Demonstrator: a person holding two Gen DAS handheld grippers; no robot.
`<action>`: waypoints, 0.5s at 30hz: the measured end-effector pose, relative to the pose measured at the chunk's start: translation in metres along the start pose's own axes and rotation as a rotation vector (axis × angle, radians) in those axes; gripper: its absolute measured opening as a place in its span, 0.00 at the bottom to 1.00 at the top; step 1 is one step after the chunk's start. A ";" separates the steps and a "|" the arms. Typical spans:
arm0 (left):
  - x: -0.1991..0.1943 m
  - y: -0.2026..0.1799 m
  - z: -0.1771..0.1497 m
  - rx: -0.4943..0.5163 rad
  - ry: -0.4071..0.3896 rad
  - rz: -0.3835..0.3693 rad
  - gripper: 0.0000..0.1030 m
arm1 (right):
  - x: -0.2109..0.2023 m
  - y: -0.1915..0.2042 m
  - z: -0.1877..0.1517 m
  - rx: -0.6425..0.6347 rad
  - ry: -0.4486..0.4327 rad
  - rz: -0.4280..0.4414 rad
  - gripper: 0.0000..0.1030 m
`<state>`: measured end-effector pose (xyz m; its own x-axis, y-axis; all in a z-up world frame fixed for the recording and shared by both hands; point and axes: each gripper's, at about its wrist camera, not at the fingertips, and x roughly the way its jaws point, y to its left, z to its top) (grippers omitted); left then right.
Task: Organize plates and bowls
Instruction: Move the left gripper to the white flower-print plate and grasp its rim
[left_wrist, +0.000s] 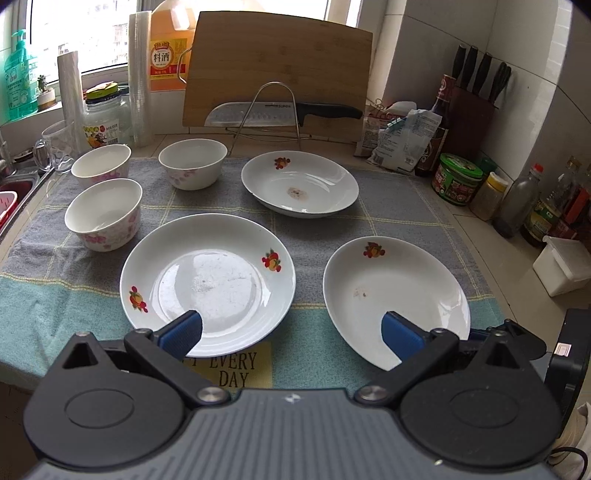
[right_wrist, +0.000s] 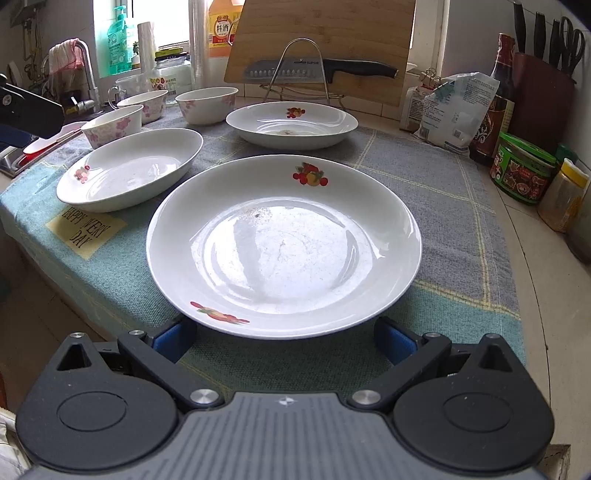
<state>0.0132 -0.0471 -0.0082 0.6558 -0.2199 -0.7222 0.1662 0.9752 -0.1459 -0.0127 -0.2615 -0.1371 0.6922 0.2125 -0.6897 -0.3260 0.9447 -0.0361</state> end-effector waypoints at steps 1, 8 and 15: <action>0.003 -0.001 0.002 0.002 0.012 -0.026 0.99 | 0.001 0.000 0.000 -0.001 -0.004 0.003 1.00; 0.035 -0.023 0.022 0.163 0.042 -0.096 0.99 | 0.000 -0.002 -0.006 -0.016 -0.054 0.014 1.00; 0.084 -0.031 0.054 0.241 0.120 -0.234 0.99 | -0.002 -0.003 -0.011 -0.015 -0.088 0.015 1.00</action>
<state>0.1027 -0.0974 -0.0274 0.4905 -0.4186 -0.7643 0.4799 0.8618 -0.1639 -0.0199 -0.2673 -0.1439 0.7408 0.2487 -0.6240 -0.3459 0.9375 -0.0370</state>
